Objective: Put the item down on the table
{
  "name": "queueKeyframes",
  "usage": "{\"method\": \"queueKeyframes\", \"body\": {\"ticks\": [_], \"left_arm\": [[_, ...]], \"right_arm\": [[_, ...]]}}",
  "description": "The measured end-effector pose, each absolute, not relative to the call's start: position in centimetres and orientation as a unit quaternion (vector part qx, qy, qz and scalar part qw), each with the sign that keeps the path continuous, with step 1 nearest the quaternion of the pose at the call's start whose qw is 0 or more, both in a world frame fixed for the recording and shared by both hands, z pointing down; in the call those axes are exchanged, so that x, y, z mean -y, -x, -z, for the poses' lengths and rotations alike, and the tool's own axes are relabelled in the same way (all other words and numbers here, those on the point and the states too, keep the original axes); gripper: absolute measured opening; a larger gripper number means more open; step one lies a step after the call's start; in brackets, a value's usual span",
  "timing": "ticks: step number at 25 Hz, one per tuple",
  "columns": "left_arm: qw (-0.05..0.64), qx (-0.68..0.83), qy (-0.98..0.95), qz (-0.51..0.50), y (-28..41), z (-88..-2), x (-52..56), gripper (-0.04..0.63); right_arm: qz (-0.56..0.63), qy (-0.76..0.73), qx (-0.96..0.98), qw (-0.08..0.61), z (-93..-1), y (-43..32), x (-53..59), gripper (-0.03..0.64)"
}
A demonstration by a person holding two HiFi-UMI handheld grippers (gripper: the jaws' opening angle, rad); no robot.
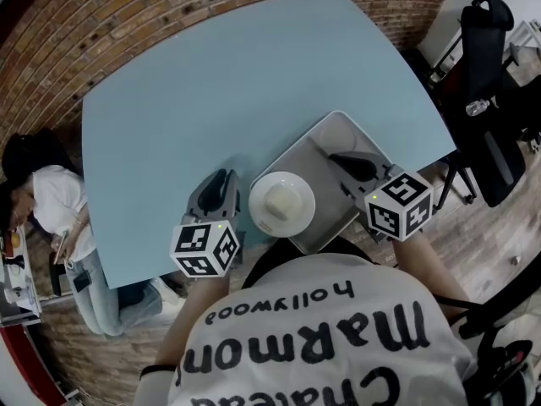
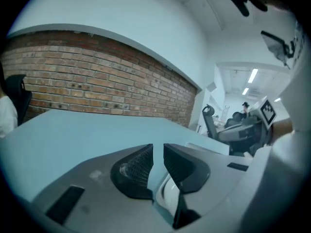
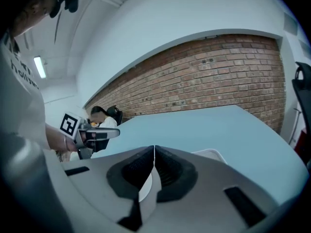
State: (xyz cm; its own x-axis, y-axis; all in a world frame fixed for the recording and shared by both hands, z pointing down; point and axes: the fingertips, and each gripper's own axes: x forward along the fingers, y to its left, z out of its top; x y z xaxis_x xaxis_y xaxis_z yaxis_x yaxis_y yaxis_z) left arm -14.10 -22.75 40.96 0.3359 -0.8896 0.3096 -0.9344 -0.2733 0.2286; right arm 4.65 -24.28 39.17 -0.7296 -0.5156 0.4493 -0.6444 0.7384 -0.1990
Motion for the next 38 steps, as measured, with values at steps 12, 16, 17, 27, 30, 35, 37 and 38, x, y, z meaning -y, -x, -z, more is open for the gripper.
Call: {"method": "queueKeyframes", "body": {"ticks": [12, 16, 17, 27, 30, 35, 37, 38], "left_arm": [[0.224, 0.517, -0.825, -0.039, 11.3, -40.9, 22.0, 0.063], [0.229, 0.53, -0.816, -0.039, 12.6, -41.5, 22.1, 0.063], [0.228, 0.53, -0.815, -0.04, 12.7, -41.5, 22.1, 0.063], [0.23, 0.539, -0.809, -0.039, 14.0, -42.0, 22.0, 0.063], [0.236, 0.547, -0.802, -0.041, 14.8, -42.3, 21.8, 0.063], [0.235, 0.556, -0.795, -0.056, 15.3, -42.7, 21.9, 0.061], [0.236, 0.561, -0.791, -0.062, 15.3, -43.0, 21.5, 0.061], [0.237, 0.564, -0.788, -0.067, 15.4, -43.2, 21.4, 0.061]], "right_arm": [[-0.164, -0.33, 0.908, 0.2, -39.9, -3.6, 24.8, 0.011], [-0.175, -0.352, 0.899, 0.191, -40.1, -4.0, 25.5, 0.009], [-0.172, -0.354, 0.899, 0.194, -40.2, -4.0, 25.6, 0.009], [-0.158, -0.353, 0.897, 0.213, -40.9, -3.3, 26.6, 0.009], [-0.163, -0.354, 0.895, 0.219, -41.2, -3.2, 26.9, 0.009], [-0.163, -0.349, 0.897, 0.218, -41.3, -2.8, 27.1, 0.009], [-0.165, -0.345, 0.898, 0.219, -41.4, -2.8, 27.1, 0.009], [-0.167, -0.343, 0.898, 0.219, -41.5, -2.8, 27.0, 0.009]]}}
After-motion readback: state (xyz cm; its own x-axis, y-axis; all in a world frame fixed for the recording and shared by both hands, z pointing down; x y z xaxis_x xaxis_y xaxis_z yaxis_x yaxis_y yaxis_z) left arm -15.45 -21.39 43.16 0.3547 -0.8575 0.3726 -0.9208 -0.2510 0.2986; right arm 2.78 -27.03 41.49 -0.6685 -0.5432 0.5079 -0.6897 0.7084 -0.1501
